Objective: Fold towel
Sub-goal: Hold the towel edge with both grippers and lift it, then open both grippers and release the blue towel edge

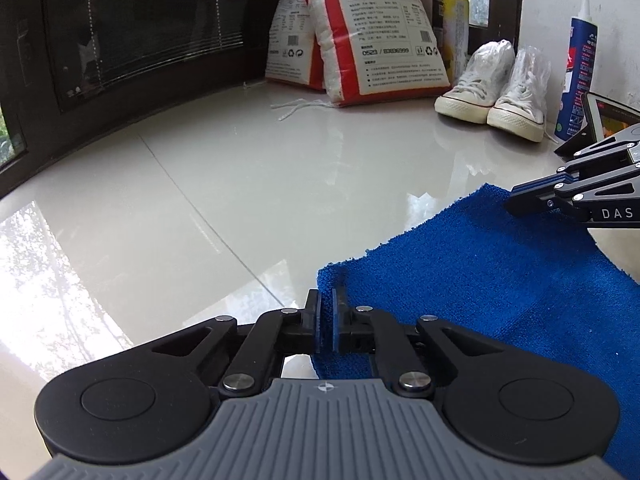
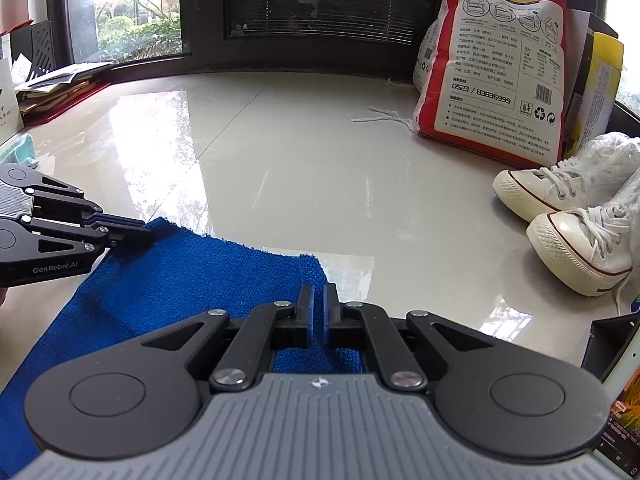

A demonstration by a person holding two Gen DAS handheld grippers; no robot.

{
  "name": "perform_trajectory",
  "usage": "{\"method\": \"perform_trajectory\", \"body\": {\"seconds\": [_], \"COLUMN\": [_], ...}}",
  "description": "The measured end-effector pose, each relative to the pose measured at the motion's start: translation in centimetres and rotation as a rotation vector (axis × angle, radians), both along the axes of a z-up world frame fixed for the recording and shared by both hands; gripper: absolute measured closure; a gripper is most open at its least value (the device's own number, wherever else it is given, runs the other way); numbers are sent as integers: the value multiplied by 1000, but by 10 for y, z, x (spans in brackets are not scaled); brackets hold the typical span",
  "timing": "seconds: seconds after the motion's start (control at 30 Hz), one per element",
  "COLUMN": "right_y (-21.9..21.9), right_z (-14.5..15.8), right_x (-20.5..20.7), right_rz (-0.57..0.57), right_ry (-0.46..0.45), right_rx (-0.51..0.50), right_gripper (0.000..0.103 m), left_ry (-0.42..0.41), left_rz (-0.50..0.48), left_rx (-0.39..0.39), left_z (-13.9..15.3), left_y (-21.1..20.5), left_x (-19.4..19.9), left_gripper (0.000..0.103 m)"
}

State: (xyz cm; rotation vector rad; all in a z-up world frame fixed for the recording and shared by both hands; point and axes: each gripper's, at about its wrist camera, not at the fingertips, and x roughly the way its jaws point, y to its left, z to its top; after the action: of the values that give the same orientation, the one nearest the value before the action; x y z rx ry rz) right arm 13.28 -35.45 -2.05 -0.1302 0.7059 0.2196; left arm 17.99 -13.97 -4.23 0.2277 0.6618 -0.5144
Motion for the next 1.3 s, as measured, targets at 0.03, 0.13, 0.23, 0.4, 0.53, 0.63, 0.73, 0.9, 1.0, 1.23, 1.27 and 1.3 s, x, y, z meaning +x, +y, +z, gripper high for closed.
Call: {"method": "perform_trajectory", "body": {"seconds": [0.03, 0.13, 0.23, 0.4, 0.53, 0.63, 0.73, 0.9, 1.0, 1.23, 1.27, 1.3], "right_y": [3, 13, 25, 51, 75, 89, 105, 122, 130, 133, 132, 131], "right_z": [1, 3, 5, 12, 15, 15, 15, 14, 13, 8, 8, 8], "right_x": [0, 1, 3, 10, 19, 23, 28, 35, 41, 45, 44, 42], "right_rz": [6, 28, 52, 99, 145, 165, 188, 208, 201, 172, 168, 164], "right_ry": [-2, -5, -8, -23, -31, -35, -37, -44, -54, -58, -63, -66], "right_rx": [0, 2, 3, 11, 9, 9, 8, 4, 2, -4, -5, -6], "right_gripper": [99, 99, 99, 99, 99, 99, 99, 99, 98, 95, 93, 91], "left_ry": [1, -2, -16, -39, -51, -56, -62, -70, -63, -38, -38, -37], "left_rz": [8, 43, 82, 135, 186, 212, 239, 272, 286, 284, 282, 283], "left_rx": [-1, -6, 0, 16, 35, 41, 50, 60, 55, 80, 87, 92], "left_z": [1, 5, 9, 14, 17, 18, 19, 21, 20, 9, 7, 6], "left_y": [4, 20, 35, 58, 81, 94, 107, 123, 130, 129, 127, 126], "left_x": [-1, -6, -10, -14, -15, -16, -15, -10, -3, 12, 14, 14], "left_gripper": [97, 97, 97, 97, 97, 97, 97, 97, 97, 96, 96, 96]}}
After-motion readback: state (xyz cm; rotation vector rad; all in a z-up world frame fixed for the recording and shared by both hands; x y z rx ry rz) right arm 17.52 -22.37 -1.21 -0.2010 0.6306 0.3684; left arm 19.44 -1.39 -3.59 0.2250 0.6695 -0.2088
